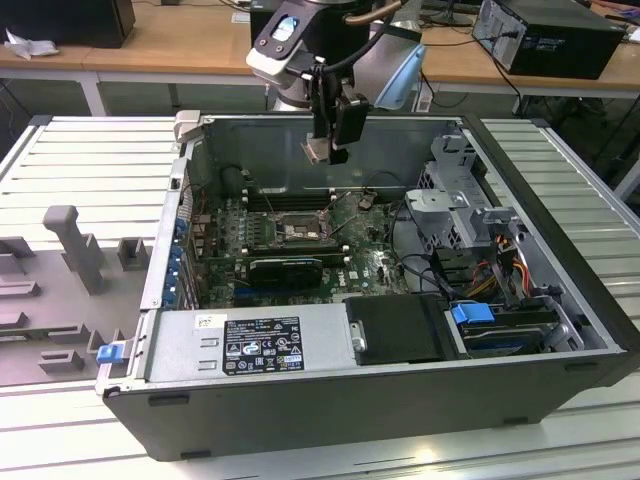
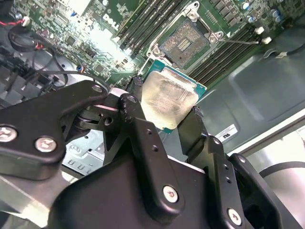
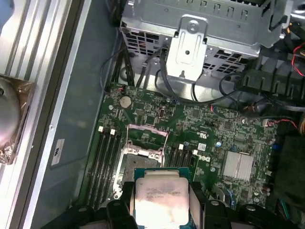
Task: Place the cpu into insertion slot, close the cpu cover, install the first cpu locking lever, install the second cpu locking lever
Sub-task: 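Place the cpu into insertion slot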
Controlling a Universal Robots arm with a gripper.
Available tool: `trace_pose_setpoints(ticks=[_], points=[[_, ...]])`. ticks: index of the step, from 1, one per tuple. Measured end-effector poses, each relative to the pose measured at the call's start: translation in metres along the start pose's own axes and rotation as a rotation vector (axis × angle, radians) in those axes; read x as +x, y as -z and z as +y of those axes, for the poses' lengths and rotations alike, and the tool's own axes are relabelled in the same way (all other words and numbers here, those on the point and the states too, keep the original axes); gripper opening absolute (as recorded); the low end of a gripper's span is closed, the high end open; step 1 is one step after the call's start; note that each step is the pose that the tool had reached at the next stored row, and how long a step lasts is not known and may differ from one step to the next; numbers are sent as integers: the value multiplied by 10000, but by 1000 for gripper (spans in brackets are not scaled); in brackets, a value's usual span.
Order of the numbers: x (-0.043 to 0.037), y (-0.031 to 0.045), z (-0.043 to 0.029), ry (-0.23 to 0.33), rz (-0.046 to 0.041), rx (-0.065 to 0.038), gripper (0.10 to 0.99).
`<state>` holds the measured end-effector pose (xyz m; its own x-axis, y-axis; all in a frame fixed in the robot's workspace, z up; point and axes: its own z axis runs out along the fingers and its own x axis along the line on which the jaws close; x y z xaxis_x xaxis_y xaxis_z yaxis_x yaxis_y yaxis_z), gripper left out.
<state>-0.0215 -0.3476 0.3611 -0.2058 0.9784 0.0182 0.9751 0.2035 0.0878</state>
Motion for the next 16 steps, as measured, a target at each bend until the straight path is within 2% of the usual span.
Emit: trace_pose_setpoints(ticks=[5,11,16], points=[[0,-5,0,-529,-48,-9,541],[0,-8,-1,-1500,-132,-27,541],[0,-40,-6,-1551,-141,-27,541]])
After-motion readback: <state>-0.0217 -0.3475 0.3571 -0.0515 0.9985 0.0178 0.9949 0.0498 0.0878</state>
